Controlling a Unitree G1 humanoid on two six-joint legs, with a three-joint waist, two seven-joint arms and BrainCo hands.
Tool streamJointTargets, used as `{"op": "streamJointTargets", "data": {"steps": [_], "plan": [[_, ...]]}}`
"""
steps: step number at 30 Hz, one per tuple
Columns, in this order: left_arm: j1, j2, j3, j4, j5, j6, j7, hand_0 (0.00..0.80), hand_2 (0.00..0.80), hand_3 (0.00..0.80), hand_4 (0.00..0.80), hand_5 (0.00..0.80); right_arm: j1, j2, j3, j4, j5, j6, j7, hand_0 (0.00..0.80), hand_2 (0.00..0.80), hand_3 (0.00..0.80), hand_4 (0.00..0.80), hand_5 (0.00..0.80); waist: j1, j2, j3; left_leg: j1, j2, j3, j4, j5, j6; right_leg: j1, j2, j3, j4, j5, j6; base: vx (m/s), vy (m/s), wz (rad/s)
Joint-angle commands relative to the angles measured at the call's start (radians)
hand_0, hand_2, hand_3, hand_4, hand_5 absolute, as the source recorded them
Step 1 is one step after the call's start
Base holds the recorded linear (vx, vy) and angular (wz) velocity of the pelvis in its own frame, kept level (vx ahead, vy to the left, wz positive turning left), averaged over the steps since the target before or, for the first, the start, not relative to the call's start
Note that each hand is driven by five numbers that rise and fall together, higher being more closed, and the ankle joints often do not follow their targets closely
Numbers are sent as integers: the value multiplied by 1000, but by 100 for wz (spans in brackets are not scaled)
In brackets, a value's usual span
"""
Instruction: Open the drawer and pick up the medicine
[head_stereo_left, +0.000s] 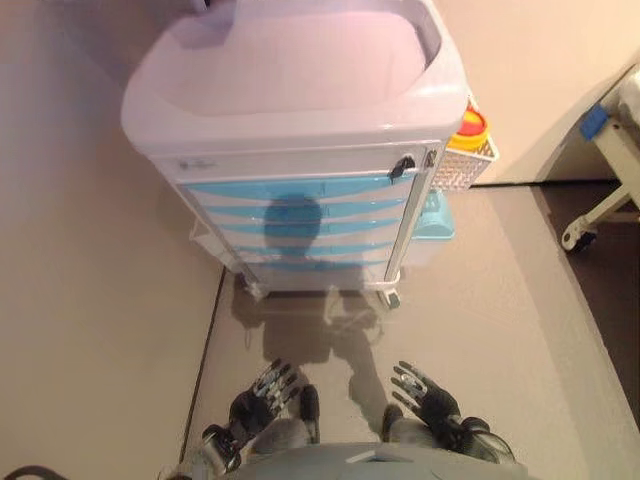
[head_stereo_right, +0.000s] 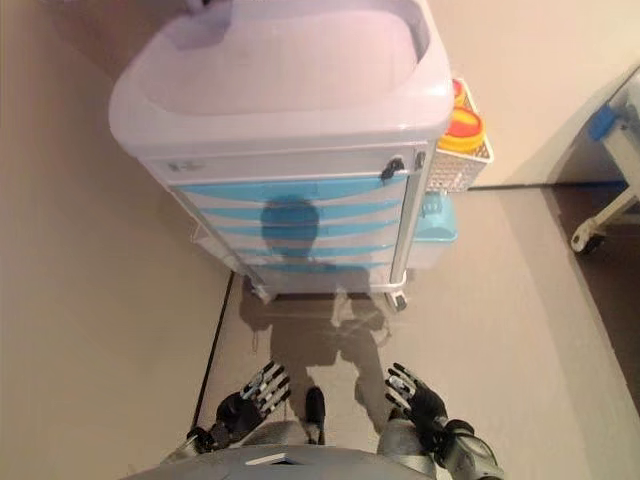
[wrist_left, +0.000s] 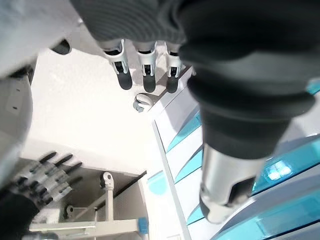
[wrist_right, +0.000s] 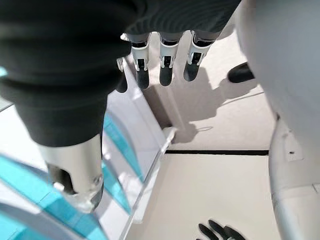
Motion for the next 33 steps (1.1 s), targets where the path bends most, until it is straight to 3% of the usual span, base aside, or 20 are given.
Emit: {"op": "streamJointTargets", "data": {"steps": [1,12,22,23,24,26,27,33], "plan": [[-46,-35,47,-56,-93,15,-61,0,0,0,0,0,2,1,14,-73,30,-17,0,0,0,0,0,0,-10,-35,85,-74,-55,-38,180,-162,21,-61,-5,10,79,-9,-16,-4,46,-16],[-207,-69,80,-91,-330,78,-96,0,0,0,0,0,-49,20,50,-111,49,-15,-19,0,0,0,0,0,-48,-87,193,-276,-57,29,359,-206,64,-310,-2,118,259,4,-3,-37,60,-20],[-418,-111,159,-86,-568,94,-161,0,0,0,0,0,-90,26,74,-93,66,-6,17,0,0,0,0,0,-91,-137,224,-391,-38,67,471,-252,83,-413,18,188,282,37,16,5,29,-18],[-437,-112,169,-87,-587,95,-165,0,0,0,0,0,-89,27,76,-92,71,-3,19,0,0,0,0,0,-95,-140,221,-387,-37,62,484,-284,80,-408,20,194,293,12,24,12,-6,-16],[-445,-112,172,-87,-593,94,-171,0,0,0,0,0,-90,27,77,-92,75,-2,19,0,0,0,0,0,-97,-144,223,-400,-33,71,481,-258,84,-419,20,193,285,39,19,14,-7,-15],[-462,-108,180,-81,-603,92,-179,0,0,0,0,0,-89,29,78,-90,80,-2,22,0,0,0,0,0,-101,-149,222,-405,-29,75,488,-261,84,-424,23,197,287,41,20,16,-8,-9],[-516,-91,207,-75,-649,102,-185,0,0,0,0,0,-81,29,84,-90,88,2,31,0,0,0,0,0,-112,-157,218,-404,-23,73,505,-298,81,-423,27,206,299,15,26,111,4,-4],[-637,-39,241,-71,-731,73,-184,0,0,0,0,0,-74,28,113,-98,84,-3,39,0,0,0,0,0,-134,-174,219,-424,-12,81,523,-314,85,-448,39,227,308,21,26,31,-2,-8]]}}
